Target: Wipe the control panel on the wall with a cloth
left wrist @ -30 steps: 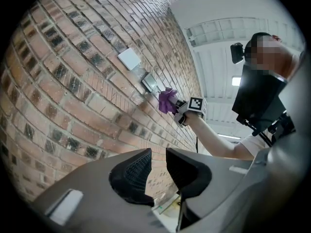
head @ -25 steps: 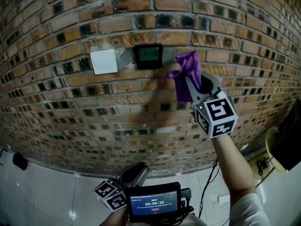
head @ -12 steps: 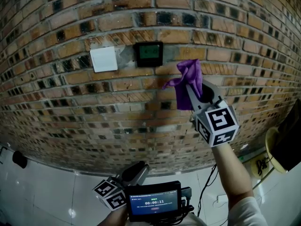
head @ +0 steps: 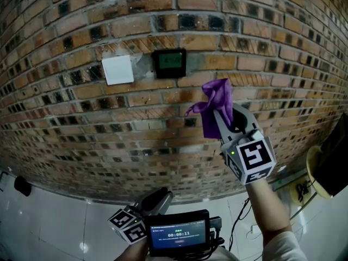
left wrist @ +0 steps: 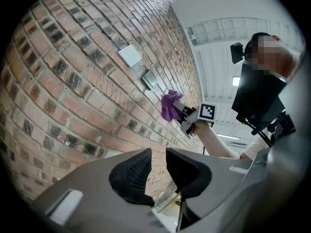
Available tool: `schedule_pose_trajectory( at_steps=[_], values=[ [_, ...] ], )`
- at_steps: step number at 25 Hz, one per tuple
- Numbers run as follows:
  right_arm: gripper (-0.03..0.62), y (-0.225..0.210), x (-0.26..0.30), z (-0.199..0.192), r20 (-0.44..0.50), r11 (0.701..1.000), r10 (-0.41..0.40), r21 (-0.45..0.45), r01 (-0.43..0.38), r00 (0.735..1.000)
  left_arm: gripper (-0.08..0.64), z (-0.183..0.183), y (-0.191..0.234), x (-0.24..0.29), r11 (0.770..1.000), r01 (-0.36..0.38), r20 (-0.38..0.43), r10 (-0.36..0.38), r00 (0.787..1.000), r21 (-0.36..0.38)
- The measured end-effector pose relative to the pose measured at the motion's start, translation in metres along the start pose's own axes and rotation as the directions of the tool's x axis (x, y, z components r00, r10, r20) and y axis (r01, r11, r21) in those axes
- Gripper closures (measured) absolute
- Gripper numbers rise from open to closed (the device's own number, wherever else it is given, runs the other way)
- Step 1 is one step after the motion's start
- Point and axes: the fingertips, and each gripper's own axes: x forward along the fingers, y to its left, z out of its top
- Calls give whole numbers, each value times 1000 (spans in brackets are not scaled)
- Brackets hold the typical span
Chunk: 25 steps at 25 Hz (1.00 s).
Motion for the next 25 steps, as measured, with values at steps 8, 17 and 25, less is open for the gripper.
schedule_pose_trajectory(
  at_steps=[8, 17, 25],
  values=[
    [512, 8, -14, -19, -34, 999, 8, 41, -6, 999, 479, -1, 2, 1, 1000, 1, 0, -1, 1000, -8],
    [512, 16, -28, -33, -60, 997, 9, 78, -4, 998, 479, -3, 1, 2, 1000, 6, -4, -6, 1000, -8],
    [512, 26, -36, -49, -89, 992, 27, 122, -16, 996, 479, -5, 1, 1, 1000, 4, -7, -5, 1000, -10]
  ],
)
